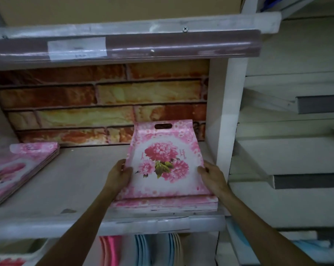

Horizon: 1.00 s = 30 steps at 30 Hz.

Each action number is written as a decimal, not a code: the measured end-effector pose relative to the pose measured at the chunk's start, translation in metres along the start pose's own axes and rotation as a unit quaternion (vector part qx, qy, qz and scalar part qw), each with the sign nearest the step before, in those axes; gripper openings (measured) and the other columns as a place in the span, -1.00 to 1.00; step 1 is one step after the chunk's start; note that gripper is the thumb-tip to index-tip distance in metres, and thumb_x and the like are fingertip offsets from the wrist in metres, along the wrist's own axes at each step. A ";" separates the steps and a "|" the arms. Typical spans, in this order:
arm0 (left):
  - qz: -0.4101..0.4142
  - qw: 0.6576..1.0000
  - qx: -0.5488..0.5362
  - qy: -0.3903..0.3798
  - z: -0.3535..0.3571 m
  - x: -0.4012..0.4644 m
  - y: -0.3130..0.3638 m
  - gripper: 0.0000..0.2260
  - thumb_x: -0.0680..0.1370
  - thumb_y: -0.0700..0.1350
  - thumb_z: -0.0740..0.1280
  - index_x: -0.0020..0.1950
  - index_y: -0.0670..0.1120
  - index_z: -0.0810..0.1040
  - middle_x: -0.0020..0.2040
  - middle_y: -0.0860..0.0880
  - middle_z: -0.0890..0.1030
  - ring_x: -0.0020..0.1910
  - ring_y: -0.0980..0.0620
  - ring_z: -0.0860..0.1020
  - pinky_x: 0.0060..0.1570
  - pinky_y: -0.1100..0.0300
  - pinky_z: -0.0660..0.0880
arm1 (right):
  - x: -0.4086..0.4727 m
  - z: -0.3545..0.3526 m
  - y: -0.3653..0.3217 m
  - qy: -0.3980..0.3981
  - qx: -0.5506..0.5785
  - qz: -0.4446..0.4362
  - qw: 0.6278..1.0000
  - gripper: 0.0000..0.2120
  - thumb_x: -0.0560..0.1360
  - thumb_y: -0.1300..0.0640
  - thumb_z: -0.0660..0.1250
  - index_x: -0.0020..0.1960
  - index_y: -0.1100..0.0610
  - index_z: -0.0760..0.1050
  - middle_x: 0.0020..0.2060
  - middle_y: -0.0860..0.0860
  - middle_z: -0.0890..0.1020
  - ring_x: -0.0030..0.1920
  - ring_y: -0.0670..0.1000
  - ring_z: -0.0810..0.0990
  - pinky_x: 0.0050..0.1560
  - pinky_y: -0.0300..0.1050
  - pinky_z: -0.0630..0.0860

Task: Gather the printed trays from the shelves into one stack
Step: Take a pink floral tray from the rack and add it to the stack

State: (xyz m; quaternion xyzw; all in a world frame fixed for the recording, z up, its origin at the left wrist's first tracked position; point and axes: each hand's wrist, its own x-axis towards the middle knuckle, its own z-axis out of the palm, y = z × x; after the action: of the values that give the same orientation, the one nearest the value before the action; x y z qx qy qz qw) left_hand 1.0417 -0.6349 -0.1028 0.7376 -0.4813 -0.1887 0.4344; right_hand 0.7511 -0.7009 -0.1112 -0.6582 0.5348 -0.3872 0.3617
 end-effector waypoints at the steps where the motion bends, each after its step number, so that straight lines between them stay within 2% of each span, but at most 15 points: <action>1: 0.002 1.000 0.009 -0.002 0.001 0.002 -0.002 -0.70 0.57 -0.10 0.23 0.30 -0.11 0.48 0.13 -0.16 0.63 0.00 -0.19 0.61 0.02 -0.07 0.59 | 0.001 0.001 0.002 -0.002 -0.007 0.007 1.000 -0.69 0.63 0.17 0.14 0.32 0.12 0.50 0.08 0.02 0.60 -0.12 -0.06 0.54 -0.38 -0.55 0.35; 4: 0.008 1.000 0.029 -0.006 0.005 0.009 -0.007 -0.70 0.58 -0.13 0.22 0.30 -0.14 0.49 0.17 -0.21 0.62 0.08 -0.24 0.59 0.12 -0.06 0.54 | 0.001 0.004 0.006 -0.004 -0.022 0.019 1.000 -0.69 0.63 0.16 0.15 0.32 0.11 0.51 0.08 0.03 0.60 -0.11 -0.04 0.52 -0.40 -0.54 0.37; 9: 0.011 0.999 0.044 -0.019 0.014 0.014 -0.015 -0.72 0.58 -0.18 0.24 0.27 -0.18 0.52 0.15 -0.24 0.63 0.06 -0.26 0.60 0.11 -0.04 0.53 | 0.005 0.004 0.011 -0.001 -0.056 0.016 0.998 -0.69 0.62 0.19 0.16 0.32 0.13 0.52 0.06 0.04 0.60 -0.07 -0.04 0.50 -0.36 -0.58 0.34; 12: 0.016 0.998 0.059 -0.030 0.018 0.016 -0.017 -0.73 0.59 -0.19 0.23 0.28 -0.19 0.51 0.18 -0.24 0.62 0.10 -0.24 0.57 0.11 0.03 0.48 | 0.006 0.004 0.011 -0.004 -0.076 0.022 0.997 -0.70 0.61 0.19 0.17 0.29 0.13 0.54 0.14 0.09 0.63 -0.07 -0.05 0.50 -0.21 -0.38 0.36; 13: 0.015 0.997 0.065 -0.031 0.019 0.017 -0.018 -0.72 0.59 -0.19 0.23 0.29 -0.19 0.50 0.19 -0.24 0.61 0.12 -0.24 0.57 0.11 0.04 0.46 | 0.006 0.004 0.012 -0.004 -0.079 0.024 0.997 -0.70 0.61 0.18 0.17 0.28 0.13 0.55 0.13 0.09 0.64 -0.08 -0.05 0.50 -0.20 -0.37 0.37; 16: 0.016 0.996 0.084 -0.037 0.020 0.019 -0.021 -0.69 0.61 -0.18 0.22 0.34 -0.19 0.46 0.24 -0.25 0.58 0.18 -0.26 0.55 0.16 0.03 0.44 | 0.005 0.004 0.015 0.000 -0.088 0.016 0.996 -0.72 0.60 0.18 0.19 0.25 0.12 0.56 0.09 0.09 0.66 -0.10 -0.05 0.52 -0.36 -0.52 0.33; 20: 0.017 0.994 0.100 -0.049 0.018 0.020 -0.014 -0.66 0.61 -0.15 0.23 0.38 -0.20 0.43 0.29 -0.24 0.55 0.21 -0.26 0.53 0.16 0.03 0.44 | 0.006 0.001 0.013 -0.015 -0.073 0.035 0.997 -0.75 0.58 0.13 0.24 0.21 0.13 0.58 0.04 0.03 0.64 -0.06 -0.02 0.56 -0.10 -0.29 0.41; 23: 0.084 0.995 0.056 0.015 0.011 0.018 -0.005 -0.68 0.60 -0.17 0.28 0.35 -0.20 0.47 0.28 -0.20 0.55 0.19 -0.20 0.55 0.10 0.05 0.48 | 0.008 -0.010 0.003 0.017 -0.049 0.036 0.998 -0.79 0.57 0.02 0.28 0.12 0.10 0.56 -0.06 0.01 0.64 -0.07 0.03 0.59 -0.03 -0.14 0.52; 25: 0.125 0.991 -0.005 0.050 0.006 0.017 0.006 -0.74 0.60 -0.18 0.30 0.28 -0.16 0.52 0.24 -0.17 0.58 0.13 -0.15 0.58 0.09 0.09 0.52 | 0.009 -0.023 -0.009 0.066 -0.026 0.015 0.997 -0.76 0.57 0.04 0.28 0.18 0.11 0.55 -0.03 0.01 0.63 -0.04 0.02 0.60 -0.01 -0.19 0.50; 28: 0.166 0.979 -0.113 0.026 0.003 0.007 0.033 -0.85 0.61 -0.20 0.29 0.14 -0.09 0.57 0.06 -0.08 0.66 -0.03 -0.04 0.63 -0.11 0.40 0.52 | 0.003 -0.049 -0.029 0.115 0.024 -0.038 0.992 -0.88 0.57 0.12 0.29 -0.03 0.12 0.58 -0.10 0.07 0.67 -0.10 0.04 0.64 -0.21 -0.34 0.49; 30: 0.199 0.969 -0.146 -0.003 0.006 -0.004 0.051 -0.87 0.62 -0.17 0.26 0.10 -0.06 0.59 -0.04 0.01 0.68 -0.10 0.03 0.65 -0.11 0.35 0.55 | -0.005 -0.067 -0.040 0.138 0.052 -0.054 0.988 -0.80 0.58 0.09 0.30 -0.09 0.19 0.60 -0.18 0.08 0.70 -0.24 -0.02 0.62 -0.28 -0.34 0.48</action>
State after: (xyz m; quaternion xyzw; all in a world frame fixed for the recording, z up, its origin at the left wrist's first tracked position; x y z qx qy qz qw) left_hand 1.0079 -0.6424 -0.0645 0.5554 -0.5866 -0.1687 0.5649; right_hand 0.7072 -0.6935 -0.0467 -0.6066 0.5220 -0.5211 0.2967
